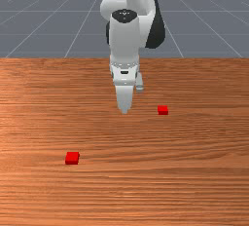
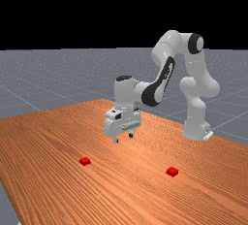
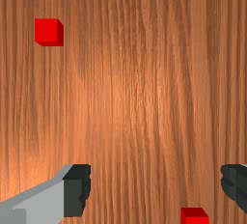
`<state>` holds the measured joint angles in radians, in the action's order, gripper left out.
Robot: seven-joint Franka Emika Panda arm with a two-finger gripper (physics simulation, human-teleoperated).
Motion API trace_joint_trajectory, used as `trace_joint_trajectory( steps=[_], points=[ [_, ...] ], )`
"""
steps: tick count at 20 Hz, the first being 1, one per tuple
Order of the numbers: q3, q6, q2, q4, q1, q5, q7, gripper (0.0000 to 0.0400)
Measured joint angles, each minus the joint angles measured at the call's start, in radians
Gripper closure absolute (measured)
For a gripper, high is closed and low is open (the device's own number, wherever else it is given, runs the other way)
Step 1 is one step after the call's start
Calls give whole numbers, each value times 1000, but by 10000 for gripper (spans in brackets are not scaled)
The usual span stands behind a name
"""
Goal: Stack all the cube
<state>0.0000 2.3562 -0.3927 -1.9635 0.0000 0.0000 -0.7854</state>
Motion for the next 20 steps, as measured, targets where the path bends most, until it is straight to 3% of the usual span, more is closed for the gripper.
trace_joint_trajectory(
  steps=[1,2,3,5,6,9,10,11,14,15,16,17,20],
  points=[
    [0,0,0,0,0,0,0,157],
    [0,0,0,0,0,0,0,252],
    [0,0,0,0,0,0,0,310],
    [0,0,0,0,0,0,0,367],
    [-35,181,18,-69,70,-72,155,380],
    [-29,131,-99,120,324,-173,532,395],
    [41,0,-165,253,349,-116,525,397],
    [65,10,-219,296,369,-102,510,398],
    [39,122,-449,393,405,-127,538,400],
    [58,202,-560,471,388,-130,488,400],
    [48,225,-588,519,388,-129,505,345],
    [-13,251,-520,404,450,-166,594,365],
    [-100,455,-301,-39,616,-219,765,392]
  ],
)
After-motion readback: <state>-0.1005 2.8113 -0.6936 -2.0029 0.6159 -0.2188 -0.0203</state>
